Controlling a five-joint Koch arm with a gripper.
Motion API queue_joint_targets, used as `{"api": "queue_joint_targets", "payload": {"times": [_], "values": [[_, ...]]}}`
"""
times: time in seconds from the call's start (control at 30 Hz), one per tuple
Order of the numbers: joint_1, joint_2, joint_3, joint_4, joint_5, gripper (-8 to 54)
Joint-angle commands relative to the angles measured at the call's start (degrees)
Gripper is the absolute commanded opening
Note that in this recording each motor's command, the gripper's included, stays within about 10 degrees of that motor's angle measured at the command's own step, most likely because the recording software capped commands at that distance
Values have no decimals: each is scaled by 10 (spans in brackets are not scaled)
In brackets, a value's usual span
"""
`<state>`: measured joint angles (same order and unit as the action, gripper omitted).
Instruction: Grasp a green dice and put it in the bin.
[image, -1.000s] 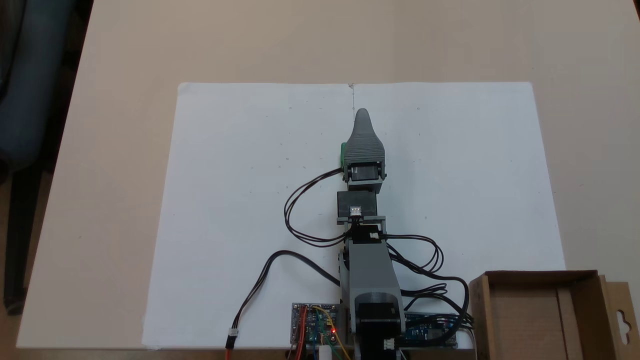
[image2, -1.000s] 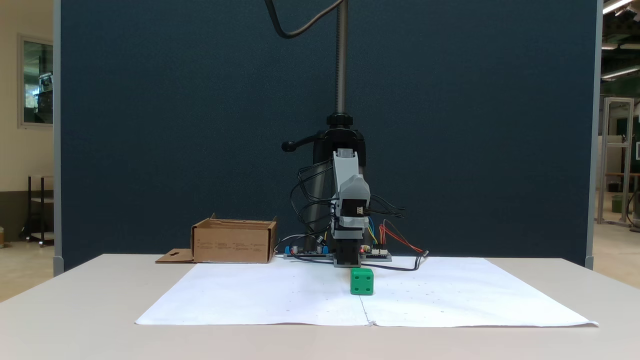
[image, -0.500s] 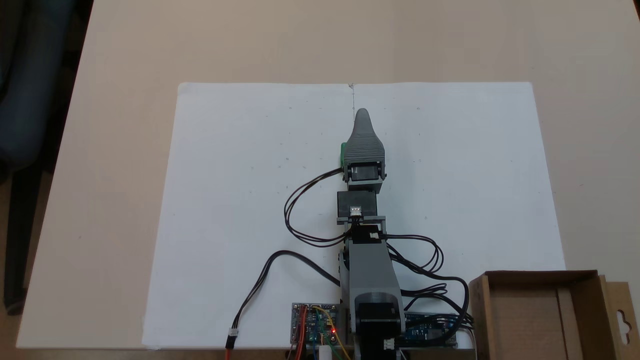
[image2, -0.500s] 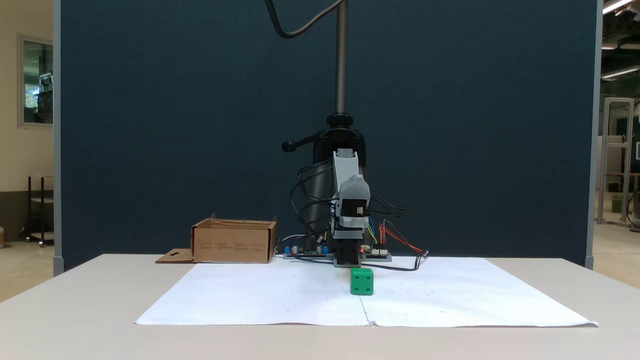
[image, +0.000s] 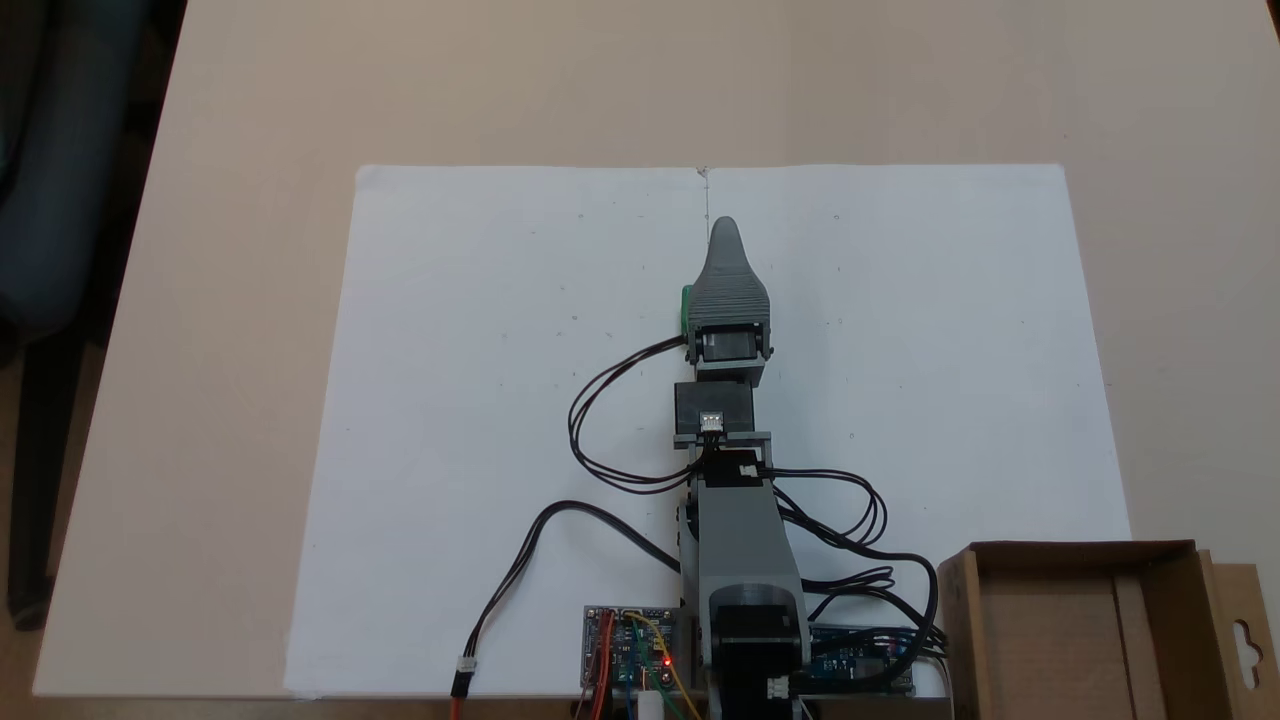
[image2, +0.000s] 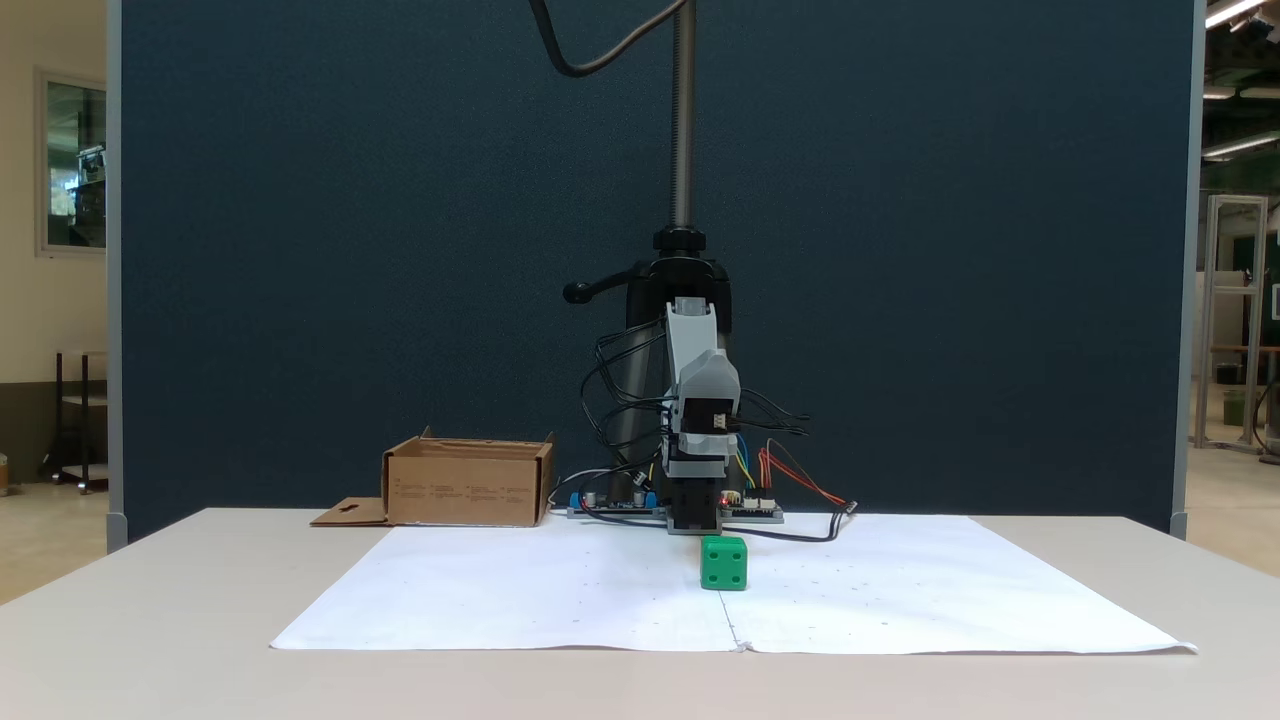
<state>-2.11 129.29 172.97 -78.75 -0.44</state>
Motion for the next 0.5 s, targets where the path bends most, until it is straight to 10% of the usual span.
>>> {"api": "queue_joint_targets", "payload": {"times": [0.0, 0.47], "values": [[1, 63, -51, 29, -45, 423], [19, 64, -333, 572, -31, 425]]}}
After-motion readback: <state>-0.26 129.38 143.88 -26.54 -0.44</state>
